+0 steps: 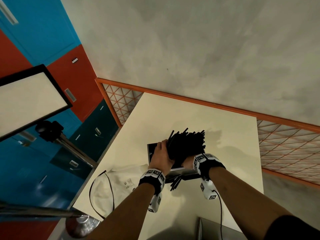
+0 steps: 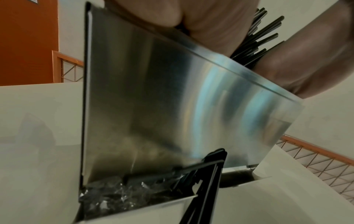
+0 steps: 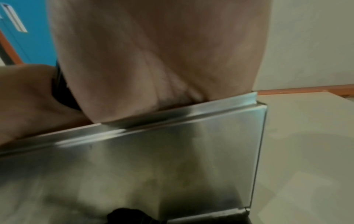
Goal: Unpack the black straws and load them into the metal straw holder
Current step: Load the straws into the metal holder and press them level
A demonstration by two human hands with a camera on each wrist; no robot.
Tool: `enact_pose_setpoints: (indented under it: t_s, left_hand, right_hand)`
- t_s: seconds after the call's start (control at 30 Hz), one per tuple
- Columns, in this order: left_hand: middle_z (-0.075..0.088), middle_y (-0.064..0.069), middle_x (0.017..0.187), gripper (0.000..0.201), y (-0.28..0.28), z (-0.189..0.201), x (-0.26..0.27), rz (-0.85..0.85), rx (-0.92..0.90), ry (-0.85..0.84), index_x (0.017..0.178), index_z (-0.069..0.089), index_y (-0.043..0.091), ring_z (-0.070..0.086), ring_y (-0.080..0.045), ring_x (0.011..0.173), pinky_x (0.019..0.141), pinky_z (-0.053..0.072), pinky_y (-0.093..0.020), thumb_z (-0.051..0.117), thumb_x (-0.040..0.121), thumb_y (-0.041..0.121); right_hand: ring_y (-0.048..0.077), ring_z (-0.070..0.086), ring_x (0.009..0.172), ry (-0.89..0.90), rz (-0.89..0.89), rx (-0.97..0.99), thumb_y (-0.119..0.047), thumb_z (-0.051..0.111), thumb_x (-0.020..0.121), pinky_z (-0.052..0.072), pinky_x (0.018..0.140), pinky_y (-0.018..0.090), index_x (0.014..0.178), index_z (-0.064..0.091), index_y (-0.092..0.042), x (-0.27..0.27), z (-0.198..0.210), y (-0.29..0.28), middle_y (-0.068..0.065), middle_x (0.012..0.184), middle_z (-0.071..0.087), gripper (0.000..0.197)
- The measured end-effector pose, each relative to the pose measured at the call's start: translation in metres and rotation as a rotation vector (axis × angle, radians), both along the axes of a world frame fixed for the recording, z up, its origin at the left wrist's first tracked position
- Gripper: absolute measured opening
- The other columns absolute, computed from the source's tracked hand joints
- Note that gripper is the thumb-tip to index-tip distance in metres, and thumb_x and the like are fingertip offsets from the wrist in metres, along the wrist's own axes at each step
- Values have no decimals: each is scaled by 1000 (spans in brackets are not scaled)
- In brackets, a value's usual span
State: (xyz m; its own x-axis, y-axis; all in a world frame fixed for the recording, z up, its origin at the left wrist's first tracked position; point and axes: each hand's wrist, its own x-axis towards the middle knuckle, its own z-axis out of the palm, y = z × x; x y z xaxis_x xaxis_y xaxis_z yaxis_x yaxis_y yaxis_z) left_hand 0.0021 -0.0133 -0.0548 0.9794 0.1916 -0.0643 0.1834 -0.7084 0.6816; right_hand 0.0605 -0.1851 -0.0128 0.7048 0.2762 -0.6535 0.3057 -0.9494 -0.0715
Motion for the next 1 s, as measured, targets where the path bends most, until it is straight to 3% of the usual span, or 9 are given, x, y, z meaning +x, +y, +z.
enact_pose_setpoints:
  t_s: [0.13, 0.23, 0.3, 0.4, 0.5, 0.63, 0.73, 0.83, 1.0]
  left_hand:
    - [49, -3, 129, 74, 0, 1, -1, -5, 0, 0, 139, 38, 20, 55, -26, 116, 95, 53, -41, 78, 77, 22]
    - [49, -4, 128, 74, 0, 1, 0, -7, 3, -3, 139, 38, 19, 55, -27, 115, 94, 54, -41, 78, 77, 22]
    - [49, -4, 128, 73, 0, 1, 0, -11, 2, -4, 139, 39, 19, 55, -27, 116, 94, 53, -42, 77, 77, 22]
    - [50, -4, 129, 74, 0, 1, -1, -9, -2, -8, 140, 39, 19, 55, -27, 116, 95, 53, -43, 78, 77, 22]
    - [50, -4, 129, 74, 0, 1, -1, -4, -3, -9, 139, 40, 19, 55, -27, 116, 96, 53, -43, 78, 76, 20]
    - [50, -4, 130, 74, 0, 1, 0, 2, -4, -2, 139, 39, 19, 55, -27, 117, 97, 52, -41, 78, 76, 17]
    - [49, -3, 131, 74, 0, 1, 1, 1, 4, 2, 140, 38, 20, 54, -27, 119, 98, 51, -40, 77, 76, 16]
    - [49, -3, 131, 75, 0, 1, 1, -1, 13, 3, 140, 38, 19, 53, -26, 119, 99, 51, -39, 77, 76, 16]
    - [50, -4, 130, 75, 1, -1, 1, -6, 13, -5, 140, 39, 18, 54, -26, 117, 96, 52, -39, 79, 76, 17]
  right_hand:
    - [28, 42, 136, 9, 76, -62, -36, 82, 77, 42, 106, 33, 157, 14, -28, -8, 18, 0, 6, 161, 26, 106]
    - [29, 40, 138, -37, 149, 10, -51, 79, 74, 42, 107, 35, 154, 11, -43, -5, 4, 4, -1, 163, 21, 106]
    - [29, 40, 138, -60, 163, 1, -39, 81, 75, 44, 105, 35, 153, 9, -48, -2, 1, 2, -7, 161, 23, 107]
    - [28, 43, 137, 25, 118, -71, -12, 75, 82, 43, 106, 33, 156, 19, -29, -3, 20, 1, 3, 160, 29, 95]
    - [26, 49, 131, 82, 94, -97, -9, 74, 83, 45, 100, 30, 153, 33, -25, 0, 25, 4, 4, 155, 39, 83]
    - [25, 62, 111, 77, 160, -31, -47, 84, 63, 53, 83, 36, 140, 39, -58, 30, -53, -3, -3, 148, 49, 89]
    - [28, 62, 111, 107, 152, -22, -52, 71, 77, 51, 91, 36, 135, 53, -37, 30, -54, -5, -5, 131, 61, 63]
    - [23, 66, 81, 100, 78, 75, -53, 58, 82, 55, 77, 33, 95, 69, -25, 1, 12, 10, -6, 87, 71, 32]
    - [24, 63, 104, 166, -43, 254, -35, 53, 91, 49, 94, 35, 97, 74, -19, 4, 9, 10, 0, 108, 72, 27]
